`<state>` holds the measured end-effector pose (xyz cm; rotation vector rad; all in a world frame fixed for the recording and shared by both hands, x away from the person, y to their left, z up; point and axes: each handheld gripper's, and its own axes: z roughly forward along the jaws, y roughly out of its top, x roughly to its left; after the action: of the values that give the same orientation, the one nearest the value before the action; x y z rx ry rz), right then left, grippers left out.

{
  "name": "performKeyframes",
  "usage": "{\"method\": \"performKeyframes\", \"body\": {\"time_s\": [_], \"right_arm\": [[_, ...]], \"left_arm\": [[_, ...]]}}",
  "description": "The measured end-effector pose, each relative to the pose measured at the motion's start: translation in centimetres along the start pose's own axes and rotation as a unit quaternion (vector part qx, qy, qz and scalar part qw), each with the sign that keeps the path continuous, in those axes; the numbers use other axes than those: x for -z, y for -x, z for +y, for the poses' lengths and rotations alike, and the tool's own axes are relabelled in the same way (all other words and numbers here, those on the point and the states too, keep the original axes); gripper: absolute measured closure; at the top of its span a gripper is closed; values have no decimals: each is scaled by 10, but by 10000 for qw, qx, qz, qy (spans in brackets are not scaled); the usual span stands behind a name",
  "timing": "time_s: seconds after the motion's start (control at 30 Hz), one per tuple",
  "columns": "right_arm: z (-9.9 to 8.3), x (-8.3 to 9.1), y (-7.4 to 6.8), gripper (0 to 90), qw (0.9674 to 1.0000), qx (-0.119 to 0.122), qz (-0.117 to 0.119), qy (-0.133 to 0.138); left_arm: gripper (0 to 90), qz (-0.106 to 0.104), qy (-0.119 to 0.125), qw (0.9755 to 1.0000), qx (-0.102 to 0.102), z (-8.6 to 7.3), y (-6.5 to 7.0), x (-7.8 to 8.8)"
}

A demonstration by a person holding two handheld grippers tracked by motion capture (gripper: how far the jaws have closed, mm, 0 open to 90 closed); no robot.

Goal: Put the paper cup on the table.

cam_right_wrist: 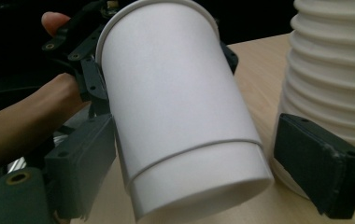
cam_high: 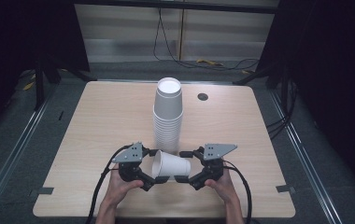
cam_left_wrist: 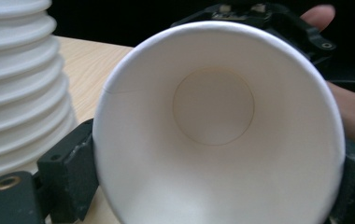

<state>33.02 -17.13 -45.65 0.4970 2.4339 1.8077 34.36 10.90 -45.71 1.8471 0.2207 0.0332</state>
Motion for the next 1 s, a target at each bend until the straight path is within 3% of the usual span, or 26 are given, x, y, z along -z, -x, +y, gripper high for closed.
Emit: {"method": "performKeyframes", "body": {"time_s": [0.07,0.13,0.17,0.33,0.4,0.6,0.77,0.9,1.0], "right_arm": [[-1,1,0,130,9999,-18,-120,58],[-3,3,2,119,9996,-32,-270,84],[-4,3,2,112,9994,-67,-333,93],[-7,7,4,130,9972,-37,-718,185],[-8,10,3,126,9951,-69,-960,232],[-13,19,4,129,9892,-174,-1372,485],[-18,24,3,131,9737,-89,-2173,677],[-21,25,-1,129,9634,-41,-2600,656],[-23,23,0,130,9526,-27,-2983,594]], "left_arm": [[100,73,-22,10000,18,0,-1,2],[100,275,-81,9996,30,0,-1,4],[100,197,-40,9998,16,-1,-3,5],[100,383,-112,9991,107,-2,-6,9],[100,402,-94,9991,96,-2,-6,12],[99,596,-192,9980,113,-3,-5,22],[99,749,-200,9967,226,-5,-6,32],[99,812,-274,9961,226,-6,-6,38],[99,885,-369,9952,195,-7,-6,40]]}}
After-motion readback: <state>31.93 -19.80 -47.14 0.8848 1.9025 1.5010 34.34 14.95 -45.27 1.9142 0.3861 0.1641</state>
